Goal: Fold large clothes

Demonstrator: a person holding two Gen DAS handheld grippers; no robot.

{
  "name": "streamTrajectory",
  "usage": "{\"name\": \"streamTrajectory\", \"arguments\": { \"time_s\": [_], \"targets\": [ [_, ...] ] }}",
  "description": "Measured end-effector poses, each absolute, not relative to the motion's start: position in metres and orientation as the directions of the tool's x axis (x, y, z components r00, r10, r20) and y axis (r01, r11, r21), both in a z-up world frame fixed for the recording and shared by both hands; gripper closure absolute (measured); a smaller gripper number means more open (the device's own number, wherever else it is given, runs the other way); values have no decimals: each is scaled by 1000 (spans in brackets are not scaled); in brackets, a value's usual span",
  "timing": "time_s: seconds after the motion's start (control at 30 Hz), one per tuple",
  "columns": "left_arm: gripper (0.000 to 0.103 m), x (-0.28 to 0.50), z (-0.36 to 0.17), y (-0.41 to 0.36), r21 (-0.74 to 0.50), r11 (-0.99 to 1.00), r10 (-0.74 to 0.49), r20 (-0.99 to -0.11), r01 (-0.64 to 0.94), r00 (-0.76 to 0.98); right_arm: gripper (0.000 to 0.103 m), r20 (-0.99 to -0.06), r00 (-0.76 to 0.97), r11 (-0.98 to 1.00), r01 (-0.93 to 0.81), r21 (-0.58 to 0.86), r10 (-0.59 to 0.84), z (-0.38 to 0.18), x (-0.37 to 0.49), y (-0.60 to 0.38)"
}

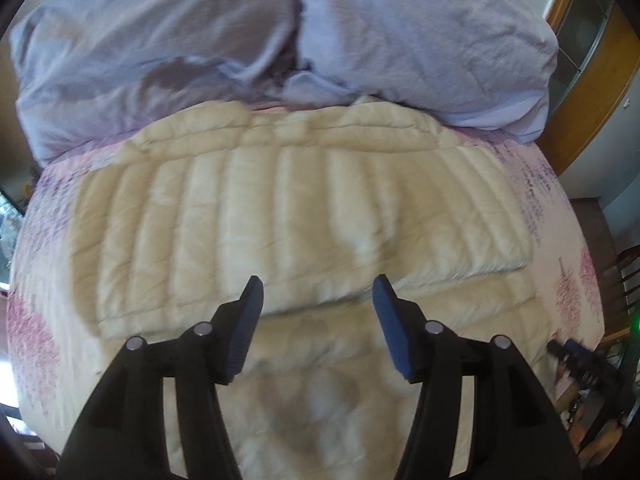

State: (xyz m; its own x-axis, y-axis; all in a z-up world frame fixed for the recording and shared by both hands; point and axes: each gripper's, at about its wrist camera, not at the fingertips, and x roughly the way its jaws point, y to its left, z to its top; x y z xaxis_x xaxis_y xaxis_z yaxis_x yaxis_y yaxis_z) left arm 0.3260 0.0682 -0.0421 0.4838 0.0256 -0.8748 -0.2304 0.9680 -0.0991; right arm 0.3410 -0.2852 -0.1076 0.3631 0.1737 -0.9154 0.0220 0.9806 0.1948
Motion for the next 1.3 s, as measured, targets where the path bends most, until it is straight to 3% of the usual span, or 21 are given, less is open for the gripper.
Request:
{"name": "streamTrajectory", "arguments": {
  "time_s": [0.3,0.6,1.3],
  "targets": [
    [37,219,-62,142,-48,935,119,-891,-352,438,14,-923,343,983,-21,180,176,-110,338,-266],
    [24,127,-87,186,-76,887,112,-922,-456,370,14,-933,322,987,-64,146,159,-111,335,-256],
    [23,81,-130,179,-159,852,1,-952,-500,305,10,-966,175,978,-115,174,192,-130,297,-285]
  ]
}}
